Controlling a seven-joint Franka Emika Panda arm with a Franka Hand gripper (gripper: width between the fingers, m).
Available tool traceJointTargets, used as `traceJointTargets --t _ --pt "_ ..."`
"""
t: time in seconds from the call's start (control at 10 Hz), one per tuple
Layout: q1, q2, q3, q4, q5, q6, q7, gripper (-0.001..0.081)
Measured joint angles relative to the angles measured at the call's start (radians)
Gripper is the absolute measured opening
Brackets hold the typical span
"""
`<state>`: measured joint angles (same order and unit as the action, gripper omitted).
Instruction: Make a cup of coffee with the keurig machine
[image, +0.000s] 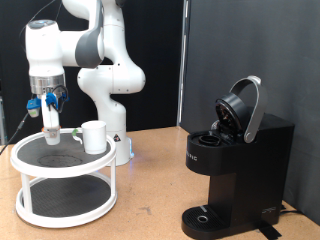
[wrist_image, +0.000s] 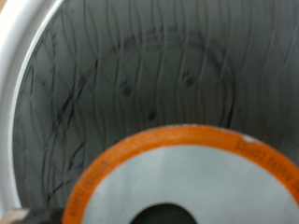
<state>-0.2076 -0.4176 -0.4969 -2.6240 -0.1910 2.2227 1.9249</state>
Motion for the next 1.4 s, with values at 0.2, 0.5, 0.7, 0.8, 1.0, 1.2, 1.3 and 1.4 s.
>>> traceJointTargets --t 0.2,0.5,0.7,0.8,1.0,1.2,1.3,1.4 --pt "0.032 -0.018 -0.002 0.013 0.141 -0.002 -0.031 0.0401" --pt "0.102 -0.061 0.002 0.059 0.326 -0.023 -0.043 0.0401" --pt "0.147 -0.069 0.020 0.093 0.409 -0.094 -0.015 0.0401" --pt "0.158 -0.069 0.045 0.103 0.418 -0.105 0.034 0.0402" --pt "0.158 -0.069 0.062 0.105 0.417 -0.105 0.065 0.0402" --pt "0.183 -0.067 0.054 0.106 0.568 -0.113 0.068 0.0402" --pt "0.213 -0.063 0.052 0.112 0.663 -0.117 0.069 0.0402" --pt "0.245 -0.055 0.052 0.122 0.751 -0.118 0.067 0.0402"
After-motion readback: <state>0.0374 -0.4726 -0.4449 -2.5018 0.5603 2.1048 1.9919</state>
